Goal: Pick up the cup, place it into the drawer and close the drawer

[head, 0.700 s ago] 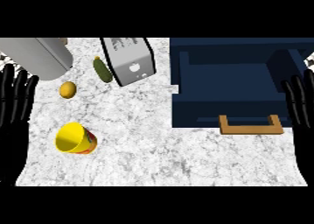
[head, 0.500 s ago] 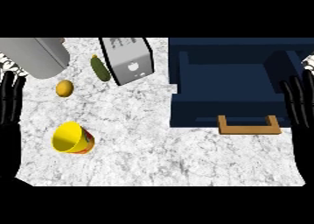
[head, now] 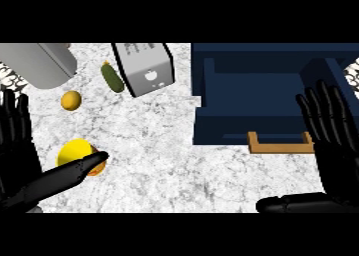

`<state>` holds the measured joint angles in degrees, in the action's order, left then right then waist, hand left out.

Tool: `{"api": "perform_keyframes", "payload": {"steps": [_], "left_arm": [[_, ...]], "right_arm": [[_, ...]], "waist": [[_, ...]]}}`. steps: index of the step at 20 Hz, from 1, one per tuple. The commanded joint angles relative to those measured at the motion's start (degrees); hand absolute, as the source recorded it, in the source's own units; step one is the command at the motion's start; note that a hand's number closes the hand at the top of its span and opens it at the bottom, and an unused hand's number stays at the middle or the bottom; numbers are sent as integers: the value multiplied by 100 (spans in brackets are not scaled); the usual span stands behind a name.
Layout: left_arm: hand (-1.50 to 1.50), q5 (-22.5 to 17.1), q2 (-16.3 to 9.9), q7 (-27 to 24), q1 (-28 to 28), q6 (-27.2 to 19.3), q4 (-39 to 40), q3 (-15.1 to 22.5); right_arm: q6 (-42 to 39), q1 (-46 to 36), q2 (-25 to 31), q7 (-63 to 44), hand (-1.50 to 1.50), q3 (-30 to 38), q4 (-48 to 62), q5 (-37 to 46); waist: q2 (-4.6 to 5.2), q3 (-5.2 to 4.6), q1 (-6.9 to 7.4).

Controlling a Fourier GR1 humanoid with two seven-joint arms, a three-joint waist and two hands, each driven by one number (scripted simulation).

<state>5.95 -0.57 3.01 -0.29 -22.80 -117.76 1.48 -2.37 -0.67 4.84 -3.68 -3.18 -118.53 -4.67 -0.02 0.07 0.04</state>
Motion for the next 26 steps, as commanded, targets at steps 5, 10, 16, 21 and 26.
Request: {"api": "perform_keyframes", "payload": {"steps": [5,10,16,21,26], "left_arm": [[-150,-2,-48,148,108,-206,-148,115],[-150,-93,54,-310,-177,-465,592,32],[-150,-252,52,-464,-232,-614,976,-17],[-150,-635,-17,-723,390,-217,825,-297],[-150,-348,56,-586,647,-964,781,493]], "right_arm": [[-209,-318,155,-314,-150,516,18,-390],[-345,-610,131,-32,-150,588,635,-413],[24,-239,-228,-310,-150,-63,-122,153],[-89,-182,-169,-254,-150,70,-67,72],[-176,-264,-36,-297,-150,427,-102,-197]], "waist": [[-2,-7,4],[3,-7,5],[-2,-8,-8],[-3,-9,3],[-4,-7,-6]]}}
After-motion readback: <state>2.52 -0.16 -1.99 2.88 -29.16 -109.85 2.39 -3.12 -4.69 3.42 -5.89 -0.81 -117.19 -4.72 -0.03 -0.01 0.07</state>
